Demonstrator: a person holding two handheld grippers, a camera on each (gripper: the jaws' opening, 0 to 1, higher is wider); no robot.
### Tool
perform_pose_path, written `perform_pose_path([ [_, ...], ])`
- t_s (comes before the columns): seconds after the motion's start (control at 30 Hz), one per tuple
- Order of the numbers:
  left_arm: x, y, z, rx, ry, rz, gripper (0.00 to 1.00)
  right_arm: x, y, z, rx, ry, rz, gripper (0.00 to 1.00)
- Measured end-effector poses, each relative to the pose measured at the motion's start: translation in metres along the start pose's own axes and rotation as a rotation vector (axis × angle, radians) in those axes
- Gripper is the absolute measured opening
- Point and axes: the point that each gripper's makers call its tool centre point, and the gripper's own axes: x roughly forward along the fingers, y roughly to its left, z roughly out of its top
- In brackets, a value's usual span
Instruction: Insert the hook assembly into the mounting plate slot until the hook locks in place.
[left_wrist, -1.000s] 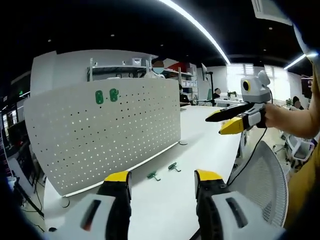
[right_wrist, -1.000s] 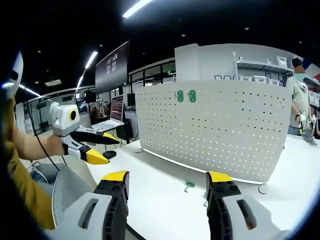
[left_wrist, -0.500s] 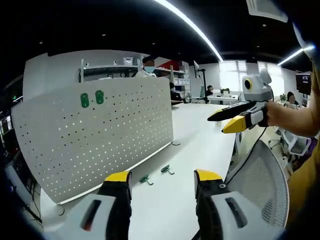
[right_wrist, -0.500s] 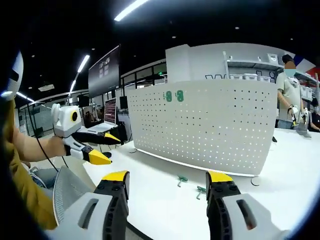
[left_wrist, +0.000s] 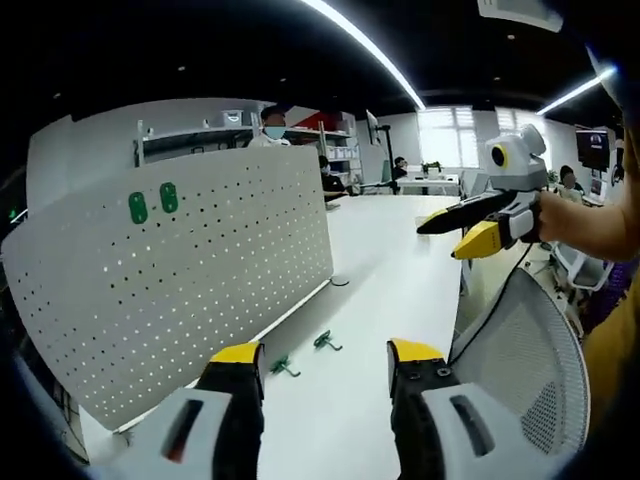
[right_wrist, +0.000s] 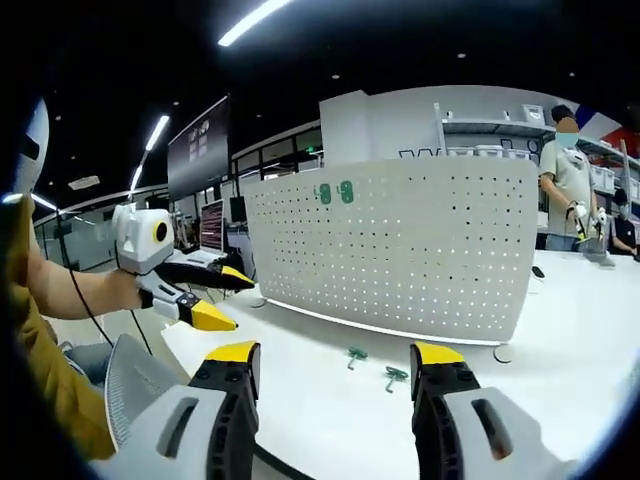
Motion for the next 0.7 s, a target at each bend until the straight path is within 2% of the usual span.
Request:
perform_pose_path([
  [0.27, 0.008, 0.005, -0.004, 0.028, 0.023, -0.023, 0.51, 0.002, -0.003, 0.001, -0.002, 0.000, -0.014, 0.58],
  [0.7, 0.027, 0.032, -0.018, 0.088, 0.093, -0.047, 0.51, 0.008, -0.013, -0.007, 0.005, 0.029, -0.045, 0.58],
])
